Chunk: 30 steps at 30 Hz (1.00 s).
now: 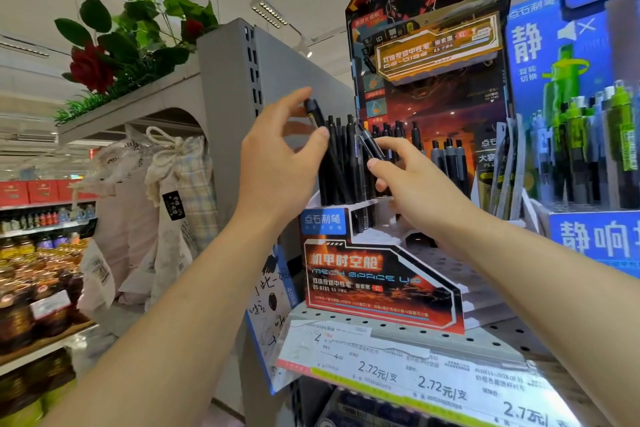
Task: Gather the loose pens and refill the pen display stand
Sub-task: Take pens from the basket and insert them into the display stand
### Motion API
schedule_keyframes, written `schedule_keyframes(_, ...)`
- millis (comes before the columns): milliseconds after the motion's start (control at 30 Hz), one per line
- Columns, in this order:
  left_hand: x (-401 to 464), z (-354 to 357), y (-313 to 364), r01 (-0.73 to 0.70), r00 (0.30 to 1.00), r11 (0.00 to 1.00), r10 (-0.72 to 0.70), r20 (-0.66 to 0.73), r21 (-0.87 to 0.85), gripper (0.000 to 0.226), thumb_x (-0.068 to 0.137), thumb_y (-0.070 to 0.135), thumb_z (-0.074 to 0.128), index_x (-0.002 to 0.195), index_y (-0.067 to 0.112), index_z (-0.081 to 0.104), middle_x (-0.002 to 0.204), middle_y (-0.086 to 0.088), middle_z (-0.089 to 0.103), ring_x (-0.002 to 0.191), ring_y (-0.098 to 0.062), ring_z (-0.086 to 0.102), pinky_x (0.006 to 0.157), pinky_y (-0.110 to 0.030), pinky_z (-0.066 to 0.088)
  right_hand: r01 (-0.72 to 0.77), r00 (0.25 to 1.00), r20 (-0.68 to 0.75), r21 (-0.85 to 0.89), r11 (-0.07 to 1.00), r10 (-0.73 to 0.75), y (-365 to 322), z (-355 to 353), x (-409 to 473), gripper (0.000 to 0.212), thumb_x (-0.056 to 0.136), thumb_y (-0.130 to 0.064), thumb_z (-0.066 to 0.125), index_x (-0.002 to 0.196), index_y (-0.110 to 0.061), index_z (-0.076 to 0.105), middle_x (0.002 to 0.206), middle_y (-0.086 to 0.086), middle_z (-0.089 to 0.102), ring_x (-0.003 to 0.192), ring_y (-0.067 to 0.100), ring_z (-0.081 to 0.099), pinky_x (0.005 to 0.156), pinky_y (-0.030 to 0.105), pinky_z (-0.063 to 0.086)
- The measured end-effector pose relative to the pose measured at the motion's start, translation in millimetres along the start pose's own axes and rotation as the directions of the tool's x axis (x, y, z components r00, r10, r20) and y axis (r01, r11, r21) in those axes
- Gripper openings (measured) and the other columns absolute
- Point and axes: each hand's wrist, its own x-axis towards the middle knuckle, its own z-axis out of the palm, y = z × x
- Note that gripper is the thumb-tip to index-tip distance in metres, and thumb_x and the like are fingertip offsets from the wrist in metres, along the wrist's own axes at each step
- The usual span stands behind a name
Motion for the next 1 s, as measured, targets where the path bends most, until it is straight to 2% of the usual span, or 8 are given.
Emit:
schedule_keyframes(100, 5.7, 5.4, 4.5, -0.013, 0.989, 0.996, 0.001, 0.146, 0.083, 0.042, 0.093, 0.027, 0.063, 0.133, 0.038, 0.056, 0.129, 0.016, 0.049, 0.116, 0.004, 0.046, 0.098, -0.014, 0.038, -0.003, 1.0, -0.019, 0.055, 0.998, 0.004, 1.6, 0.4, 2.1, 0.038, 0.103, -0.041, 0.047, 0.141, -0.046, 0.043, 0.084, -0.006, 0.059, 0.049, 0.002, 0.05, 0.049, 0.024, 0.039)
schedule_keyframes(267, -3.1, 20.3, 4.8, -0.052, 0.969, 0.982, 0.007, 0.245, 0.18, 0.045, 0.091, 0.023, 0.063, 0.135, 0.031, 0.054, 0.138, 0.011, 0.042, 0.111, 0.01, 0.034, 0.081, 0.011, 0.022, 0.009, 0.998, -0.066, 0.0, 1.0, -0.009, 5.5, -2.0, 1.0, 0.043, 0.102, -0.02, 0.049, 0.141, -0.039, 0.049, 0.094, -0.004, 0.056, 0.052, 0.002, 0.053, 0.044, 0.019, 0.039)
schedule_keyframes(467, -12.2, 32.6, 2.3, -0.047, 0.984, 0.976, 0.009, 0.176, 0.212, 0.051, 0.092, 0.026, 0.062, 0.14, 0.03, 0.046, 0.151, 0.01, 0.034, 0.135, -0.004, 0.034, 0.09, 0.0, 0.018, 0.097, 0.985, -0.139, -0.036, 0.995, -0.101, 1.4, -1.6, -2.5, 0.036, 0.1, -0.015, 0.054, 0.126, -0.04, 0.057, 0.099, -0.003, 0.06, 0.076, 0.016, 0.06, 0.066, 0.035, 0.05)
schedule_keyframes(533, -13.4, 32.9, 1.3, -0.051, 0.985, 0.981, 0.018, 0.172, 0.185, 0.059, 0.092, 0.025, 0.062, 0.147, 0.029, 0.037, 0.152, 0.009, 0.034, 0.138, -0.005, 0.033, 0.102, -0.007, 0.022, 0.115, 0.981, -0.149, -0.05, 0.992, -0.121, -1.2, -0.7, -4.4, 0.038, 0.099, -0.016, 0.056, 0.129, -0.04, 0.058, 0.101, -0.004, 0.06, 0.075, 0.021, 0.064, 0.068, 0.039, 0.059)
schedule_keyframes(600, -15.6, 32.4, 0.3, -0.029, 0.988, 0.99, 0.008, 0.151, 0.14, 0.068, 0.093, 0.025, 0.061, 0.152, 0.029, 0.027, 0.154, 0.009, 0.034, 0.139, -0.003, 0.03, 0.102, -0.007, 0.019, 0.147, 0.977, -0.154, -0.021, 0.989, -0.148, -3.5, 0.7, -5.8, 0.038, 0.098, -0.013, 0.058, 0.123, -0.042, 0.058, 0.097, -0.005, 0.061, 0.071, 0.021, 0.067, 0.065, 0.038, 0.061)
schedule_keyframes(700, -21.9, 31.5, 1.1, -0.037, 0.998, 0.996, 0.033, 0.052, 0.086, 0.06, 0.096, 0.032, 0.054, 0.151, 0.025, 0.032, 0.148, 0.008, 0.04, 0.134, 0.002, 0.034, 0.1, -0.005, 0.021, 0.201, 0.969, -0.151, 0.016, 0.979, -0.196, -7.3, 2.6, -7.9, 0.034, 0.094, -0.011, 0.067, 0.119, -0.034, 0.065, 0.088, -0.006, 0.063, 0.075, 0.018, 0.07, 0.071, 0.036, 0.061)
schedule_keyframes(867, -33.7, 28.6, 1.8, -0.12, 0.989, 0.993, 0.12, -0.088, 0.002, 0.049, 0.098, 0.033, 0.054, 0.145, 0.022, 0.045, 0.129, 0.006, 0.059, 0.123, -0.006, 0.052, 0.106, -0.028, 0.04, 0.363, 0.921, -0.1, -0.137, 0.922, -0.377, -12.8, 6.3, -16.8, 0.022, 0.087, -0.015, 0.076, 0.102, -0.03, 0.07, 0.087, -0.017, 0.069, 0.082, 0.002, 0.066, 0.075, 0.016, 0.053)
schedule_keyframes(1000, -36.2, 19.9, 2.2, -0.09, 0.982, 0.99, 0.07, -0.173, -0.111, 0.047, 0.097, 0.025, 0.062, 0.142, 0.026, 0.05, 0.105, 0.018, 0.067, 0.102, 0.0, 0.063, 0.09, -0.016, 0.05, 0.421, 0.901, -0.013, -0.218, 0.88, -0.434, -11.1, 8.9, -22.2, 0.031, 0.086, -0.023, 0.078, 0.115, -0.028, 0.069, 0.104, -0.015, 0.068, 0.097, -0.002, 0.063, 0.085, 0.018, 0.054)
